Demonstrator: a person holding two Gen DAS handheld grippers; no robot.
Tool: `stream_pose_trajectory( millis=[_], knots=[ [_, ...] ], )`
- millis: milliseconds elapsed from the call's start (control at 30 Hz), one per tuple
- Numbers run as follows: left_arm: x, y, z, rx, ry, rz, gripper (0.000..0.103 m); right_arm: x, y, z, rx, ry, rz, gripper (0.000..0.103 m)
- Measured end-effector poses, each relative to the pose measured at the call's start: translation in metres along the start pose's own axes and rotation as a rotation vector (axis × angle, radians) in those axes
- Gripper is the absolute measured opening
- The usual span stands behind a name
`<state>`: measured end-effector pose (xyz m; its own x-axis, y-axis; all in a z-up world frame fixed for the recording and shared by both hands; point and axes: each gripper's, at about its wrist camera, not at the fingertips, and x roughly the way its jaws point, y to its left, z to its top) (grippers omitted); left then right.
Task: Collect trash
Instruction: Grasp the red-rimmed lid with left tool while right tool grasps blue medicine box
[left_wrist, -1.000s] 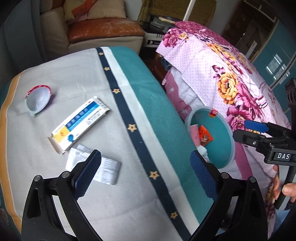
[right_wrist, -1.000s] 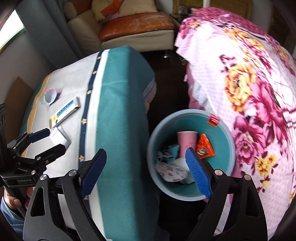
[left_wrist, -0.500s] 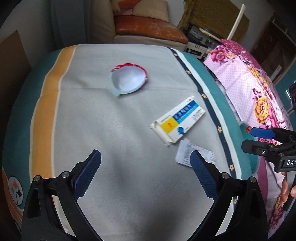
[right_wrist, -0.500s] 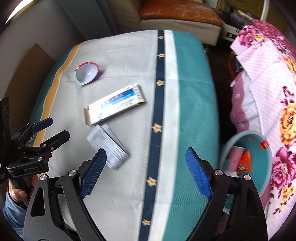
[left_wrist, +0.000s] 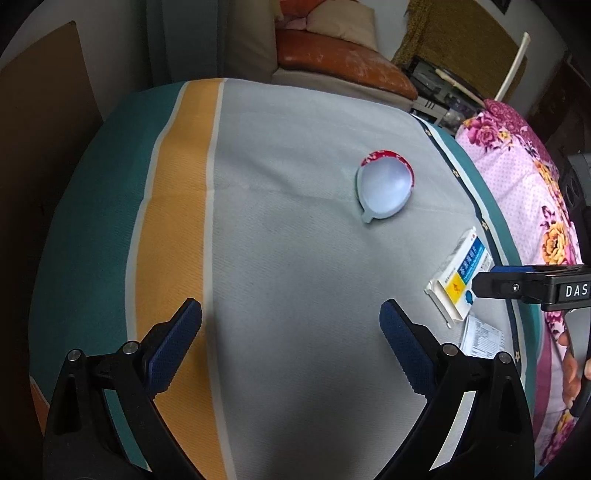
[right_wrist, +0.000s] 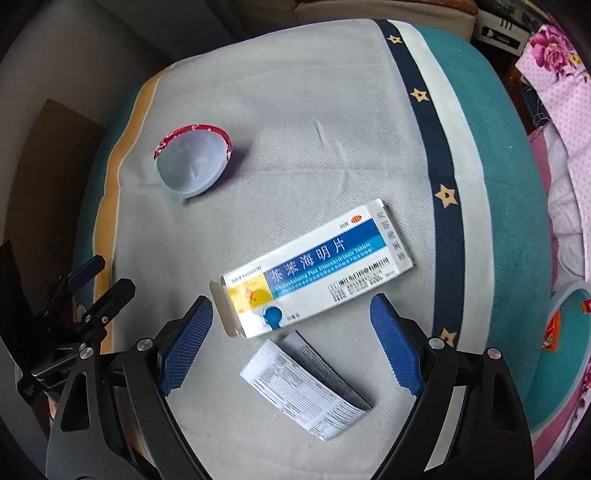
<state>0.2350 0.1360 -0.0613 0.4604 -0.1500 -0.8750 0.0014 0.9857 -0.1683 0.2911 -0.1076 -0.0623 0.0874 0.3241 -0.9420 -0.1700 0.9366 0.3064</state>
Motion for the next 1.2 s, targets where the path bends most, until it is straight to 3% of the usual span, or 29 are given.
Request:
stream_pose_trajectory(
  millis=[233, 433, 467, 500, 533, 700, 967, 1000, 1100, 1167, 1200],
  knots=[
    [0.004, 0.018, 0.013, -0.022, -0.017, 0.0, 0.097, 0.015, 0.005, 0.024, 0.01, -0.019, -0.02, 0.083],
    [0.011, 0.024, 0.02, -0.036, -0.01, -0.001, 0.097, 0.027, 0.02, 0.039, -0.067, -0.067, -0.113, 0.083],
    [0.012, 0.024, 0.022, -0.038, -0.01, -0.002, 0.097, 0.028, 0.024, 0.04, -0.09, -0.076, -0.129, 0.081],
    [0.013, 0.024, 0.023, -0.04, -0.01, -0.003, 0.097, 0.029, 0.027, 0.04, -0.115, -0.09, -0.153, 0.07],
    [0.015, 0.023, 0.025, -0.041, -0.011, -0.007, 0.097, 0.029, 0.031, 0.039, -0.147, -0.112, -0.185, 0.066],
    [0.021, 0.012, 0.035, -0.032, -0.011, -0.034, 0.097, 0.024, 0.022, 0.039, -0.167, -0.127, -0.171, 0.052],
    [0.035, -0.029, 0.064, 0.025, -0.06, -0.066, 0.096, 0.0, -0.009, 0.033, -0.141, -0.152, -0.133, 0.05],
    [0.037, -0.034, 0.067, 0.032, -0.058, -0.071, 0.092, -0.002, -0.012, 0.034, -0.138, -0.156, -0.127, 0.05],
    [0.049, -0.05, 0.077, 0.07, -0.027, -0.077, 0.065, -0.008, -0.019, 0.035, -0.131, -0.176, -0.114, 0.05],
    [0.055, -0.06, 0.08, 0.101, -0.012, -0.063, 0.038, -0.012, -0.025, 0.034, -0.122, -0.185, -0.1, 0.05],
    [0.057, -0.064, 0.08, 0.113, -0.007, -0.057, 0.03, -0.014, -0.027, 0.033, -0.117, -0.188, -0.094, 0.05]
  ],
)
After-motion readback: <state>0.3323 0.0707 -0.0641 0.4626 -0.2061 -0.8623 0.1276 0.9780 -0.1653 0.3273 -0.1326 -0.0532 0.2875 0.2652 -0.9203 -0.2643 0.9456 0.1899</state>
